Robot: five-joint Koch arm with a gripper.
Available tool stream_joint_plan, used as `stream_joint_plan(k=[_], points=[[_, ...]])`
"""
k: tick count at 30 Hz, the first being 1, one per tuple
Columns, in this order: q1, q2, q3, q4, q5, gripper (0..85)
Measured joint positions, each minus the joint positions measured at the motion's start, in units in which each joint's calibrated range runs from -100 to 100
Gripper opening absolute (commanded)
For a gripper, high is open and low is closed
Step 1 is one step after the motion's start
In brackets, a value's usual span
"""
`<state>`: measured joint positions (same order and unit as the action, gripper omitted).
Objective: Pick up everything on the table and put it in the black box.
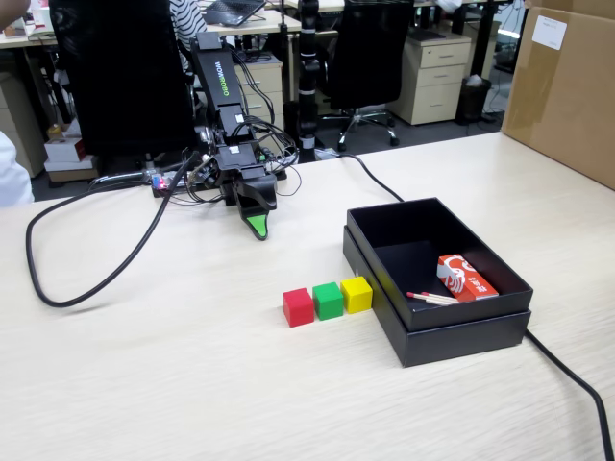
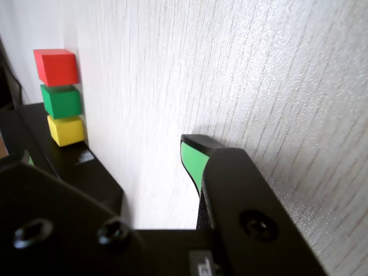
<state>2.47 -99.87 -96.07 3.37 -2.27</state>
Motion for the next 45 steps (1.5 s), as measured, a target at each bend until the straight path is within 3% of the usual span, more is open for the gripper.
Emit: stream_joint_plan(k=[9,15,20,24,32,45], points=[[0.0,0.1,0.9,-0.8,0.0,50.0],[-0.2,1.0,9.8,-13.7,0.0,49.7],[0.7,7.8,25.6,-27.9,1.9,47.6],[1.6,17.2,40.7,-36.1,3.1,47.6],[3.5,55.1,82.2,-55.1,7.1,47.6],[3.9,93.2,112.8,-64.0,9.1,47.6]])
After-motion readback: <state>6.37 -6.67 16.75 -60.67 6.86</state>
